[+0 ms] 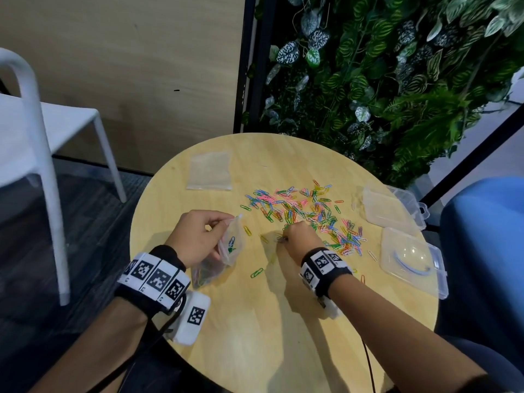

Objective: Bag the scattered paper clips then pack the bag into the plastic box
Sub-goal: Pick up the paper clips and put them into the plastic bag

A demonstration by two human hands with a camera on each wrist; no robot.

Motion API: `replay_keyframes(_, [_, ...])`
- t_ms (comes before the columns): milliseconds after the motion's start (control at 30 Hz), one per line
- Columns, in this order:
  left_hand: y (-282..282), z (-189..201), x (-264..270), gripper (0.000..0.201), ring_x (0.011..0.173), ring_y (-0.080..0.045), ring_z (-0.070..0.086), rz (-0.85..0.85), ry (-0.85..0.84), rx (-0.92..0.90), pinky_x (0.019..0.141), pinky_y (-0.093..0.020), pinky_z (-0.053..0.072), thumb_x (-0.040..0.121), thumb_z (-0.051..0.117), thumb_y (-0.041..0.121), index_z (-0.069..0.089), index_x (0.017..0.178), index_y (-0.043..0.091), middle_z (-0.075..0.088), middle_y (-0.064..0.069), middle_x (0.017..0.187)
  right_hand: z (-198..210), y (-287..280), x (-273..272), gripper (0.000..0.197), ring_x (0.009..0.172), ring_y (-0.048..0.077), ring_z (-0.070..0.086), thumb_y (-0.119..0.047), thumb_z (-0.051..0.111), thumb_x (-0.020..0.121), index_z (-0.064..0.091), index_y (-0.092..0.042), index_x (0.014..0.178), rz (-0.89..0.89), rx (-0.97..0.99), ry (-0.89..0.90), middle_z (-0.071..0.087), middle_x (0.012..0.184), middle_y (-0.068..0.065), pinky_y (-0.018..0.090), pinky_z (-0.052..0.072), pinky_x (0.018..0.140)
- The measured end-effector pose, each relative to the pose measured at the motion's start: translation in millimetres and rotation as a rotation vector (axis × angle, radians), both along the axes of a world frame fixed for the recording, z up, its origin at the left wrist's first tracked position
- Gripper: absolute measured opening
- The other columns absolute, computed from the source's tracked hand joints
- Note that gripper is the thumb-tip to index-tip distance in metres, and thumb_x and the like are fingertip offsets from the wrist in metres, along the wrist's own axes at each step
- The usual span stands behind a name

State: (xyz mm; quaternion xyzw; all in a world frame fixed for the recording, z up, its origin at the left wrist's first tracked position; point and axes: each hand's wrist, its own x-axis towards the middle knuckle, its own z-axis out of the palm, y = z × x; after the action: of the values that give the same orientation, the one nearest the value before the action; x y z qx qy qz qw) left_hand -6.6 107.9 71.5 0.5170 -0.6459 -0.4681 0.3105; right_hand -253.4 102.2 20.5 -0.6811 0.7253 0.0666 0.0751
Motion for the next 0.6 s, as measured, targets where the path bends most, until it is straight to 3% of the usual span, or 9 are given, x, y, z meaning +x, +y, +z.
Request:
replay_keyframes(67, [0.0, 0.8, 0.1, 0.02, 0.058, -0.029, 0.073, 0.002, -0.001, 0.004, 0.055, -0.045, 0.062, 0.097, 0.058, 0.014, 0.074, 0.109, 0.018, 0.073, -0.009, 0.092, 8.5, -2.0, -16.0, 0.022, 0.08, 0.024, 0.065, -0.019, 0.055, 0.093, 0.073, -0.007, 0.097, -0.127, -0.031, -0.137, 0.071, 0.091, 0.011, 0.029, 0.056, 0.073])
replay_keyframes(133, [0.2, 1.3, 0.2, 0.02, 0.059, -0.028, 0.073, 0.005, 0.003, 0.007, 0.055, -0.044, 0.062, 0.097, 0.058, 0.015, 0.074, 0.109, 0.018, 0.072, -0.009, 0.093, 16.2, -0.7, -33.0, 0.021, 0.072, 0.02, 0.064, -0.028, 0.065, 0.088, 0.076, -0.01, 0.092, -0.302, -0.099, -0.325, 0.074, 0.086, 0.009, 0.021, 0.05, 0.061])
replay_keyframes(200, [-0.7, 0.0, -0.4, 0.02, 0.06, -0.027, 0.074, 0.005, 0.003, 0.01, 0.056, -0.045, 0.062, 0.097, 0.059, 0.015, 0.074, 0.11, 0.017, 0.072, -0.009, 0.094, 19.5, 4.5, -46.6, 0.016, 0.068, 0.017, 0.067, -0.027, 0.073, 0.083, 0.077, -0.012, 0.085, -0.499, -0.164, -0.557, 0.075, 0.079, 0.006, 0.02, 0.052, 0.056])
replay_keyframes(300, [-2.6, -3.5, -2.0, 0.02, 0.066, -0.025, 0.074, 0.011, 0.002, 0.001, 0.067, -0.048, 0.063, 0.096, 0.06, 0.016, 0.075, 0.11, 0.016, 0.072, -0.008, 0.094, 27.9, 14.5, -44.1, 0.014, 0.063, 0.016, 0.072, -0.012, 0.074, 0.082, 0.072, -0.003, 0.07, -0.641, -0.168, -1.088, 0.073, 0.067, 0.009, 0.023, 0.06, 0.062])
replay_keyframes(367, [-3.6, -4.8, -3.8, 0.02, 0.072, -0.024, 0.073, 0.009, -0.013, -0.012, 0.076, -0.049, 0.061, 0.096, 0.061, 0.017, 0.075, 0.11, 0.017, 0.073, -0.006, 0.091, 36.1, 18.0, -30.6, 0.01, 0.073, 0.024, 0.072, -0.002, 0.071, 0.082, 0.069, 0.005, 0.076, -0.681, -0.143, -1.554, 0.07, 0.08, 0.019, 0.026, 0.06, 0.073])
replay_keyframes(433, [-3.1, -5.0, -6.5, 0.019, 0.067, -0.027, 0.074, 0.005, 0.001, 0.006, 0.069, -0.048, 0.062, 0.096, 0.06, 0.016, 0.075, 0.107, 0.019, 0.072, -0.006, 0.091, 44.0, 21.5, -10.5, 0.012, 0.088, 0.026, 0.07, -0.003, 0.068, 0.084, 0.067, 0.009, 0.088, -0.676, -0.06, -1.828, 0.069, 0.089, 0.02, 0.027, 0.059, 0.081])
replay_keyframes(500, [-2.5, -5.2, -8.8, 0.02, 0.065, -0.028, 0.074, 0.002, 0.004, 0.019, 0.066, -0.047, 0.063, 0.097, 0.058, 0.014, 0.074, 0.107, 0.02, 0.072, -0.005, 0.094, 48.4, 25.1, 14.4, 0.016, 0.093, 0.023, 0.07, -0.003, 0.065, 0.087, 0.065, 0.009, 0.097, -0.648, 0.068, -1.996, 0.069, 0.093, 0.017, 0.022, 0.058, 0.078])
replay_keyframes(600, [-2.1, -5.2, -9.7, 0.022, 0.071, -0.025, 0.075, -0.004, -0.001, 0.019, 0.065, -0.048, 0.063, 0.097, 0.057, 0.013, 0.074, 0.11, 0.017, 0.074, -0.004, 0.099, 44.5, 28.3, 50.7, 0.018, 0.089, 0.021, 0.071, -0.004, 0.061, 0.09, 0.064, 0.009, 0.102, -0.559, 0.223, -1.994, 0.071, 0.093, 0.016, 0.022, 0.058, 0.081])
